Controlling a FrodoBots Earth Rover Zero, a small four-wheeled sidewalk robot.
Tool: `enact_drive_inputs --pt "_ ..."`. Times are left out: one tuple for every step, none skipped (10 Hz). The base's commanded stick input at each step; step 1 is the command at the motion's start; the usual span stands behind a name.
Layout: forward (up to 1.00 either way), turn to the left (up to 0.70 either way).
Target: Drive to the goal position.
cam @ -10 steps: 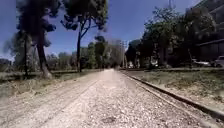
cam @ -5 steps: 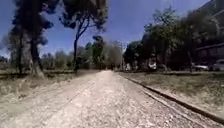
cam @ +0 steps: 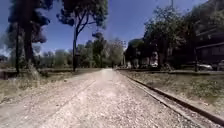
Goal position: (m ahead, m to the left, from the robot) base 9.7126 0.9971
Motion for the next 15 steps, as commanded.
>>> enact_drive_inputs --pt "0.85 0.0" --pt "0.85 0.0" --pt "0.85 0.0" --pt "0.85 0.0" --pt "0.85 0.0" --pt "0.85 0.0" --pt "0.85 0.09" --pt "0.85 0.32" --pt "0.85 0.26" --pt "0.85 0.0" --pt "0.85 0.0" --pt "0.85 0.0" --pt "0.85 0.0" --pt "0.85 0.0" --pt "0.85 0.0"
